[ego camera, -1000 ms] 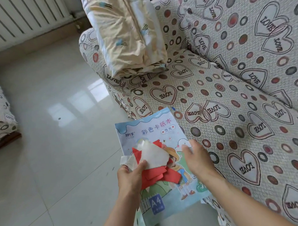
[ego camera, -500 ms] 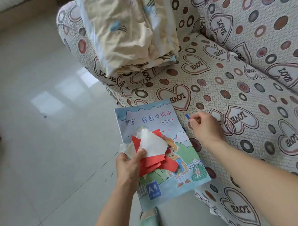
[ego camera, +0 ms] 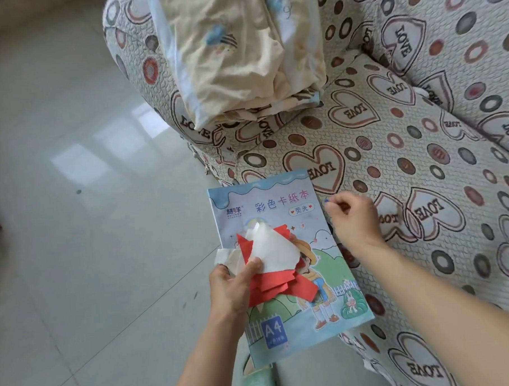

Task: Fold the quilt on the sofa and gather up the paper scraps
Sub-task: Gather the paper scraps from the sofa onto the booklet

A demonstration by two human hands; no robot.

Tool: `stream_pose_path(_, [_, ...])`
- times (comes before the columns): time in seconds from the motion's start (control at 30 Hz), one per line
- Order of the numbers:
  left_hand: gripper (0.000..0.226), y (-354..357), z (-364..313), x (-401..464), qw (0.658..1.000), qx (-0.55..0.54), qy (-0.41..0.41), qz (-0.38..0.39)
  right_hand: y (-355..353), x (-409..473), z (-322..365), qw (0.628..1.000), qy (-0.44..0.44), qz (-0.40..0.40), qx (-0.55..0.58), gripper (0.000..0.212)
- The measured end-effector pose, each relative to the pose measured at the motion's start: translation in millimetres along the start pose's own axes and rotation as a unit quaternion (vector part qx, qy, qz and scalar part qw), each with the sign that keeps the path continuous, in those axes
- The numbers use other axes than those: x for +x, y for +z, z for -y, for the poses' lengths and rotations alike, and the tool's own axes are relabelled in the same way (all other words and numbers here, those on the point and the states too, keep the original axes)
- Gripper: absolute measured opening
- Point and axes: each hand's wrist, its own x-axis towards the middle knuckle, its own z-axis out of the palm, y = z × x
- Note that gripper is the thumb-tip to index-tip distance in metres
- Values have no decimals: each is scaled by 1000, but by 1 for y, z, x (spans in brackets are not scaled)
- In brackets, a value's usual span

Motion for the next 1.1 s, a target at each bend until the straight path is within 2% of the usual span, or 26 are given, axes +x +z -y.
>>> stream_pose_path(0.07, [32, 0, 1, -1, 1000, -1, 0, -2, 1, -24, 20, 995, -31, 63, 74, 10])
stream_pose_path(0.13, [36, -1, 2, -3, 1000, 8, 11, -5, 9, -51, 35, 984, -41, 144, 97, 13])
stream_pose_path(0.23, [45, 0, 0, -10, 999, 28, 33, -9, 27, -81, 41, 977, -48, 208, 24, 15])
stream_pose_path(0.37, [48, -1, 2, -23, 999, -9, 37, 16, 31, -99, 49, 983, -60, 162, -64, 18])
stream_pose_path(0.57, [49, -7, 13, -49, 998, -36, 52, 20, 21, -125, 52, 988, -65, 107, -88, 12])
stream_pose_path(0.77, [25, -10, 26, -88, 995, -55, 83, 14, 9, -159, 44, 968, -216, 31, -126, 9])
stream_pose_path(0.87, [22, -15, 36, -110, 991, -76, 107, 7, 0, -180, 41, 948, -288, 3, -133, 10])
stream_pose_path(1.0, [27, -20, 55, -136, 985, -108, 136, 1, -15, -205, 40, 939, -320, -4, -123, 13])
stream_pose_path(1.1, [19, -23, 66, -157, 980, -127, 151, 14, -24, -222, 37, 937, -326, 2, -126, 14])
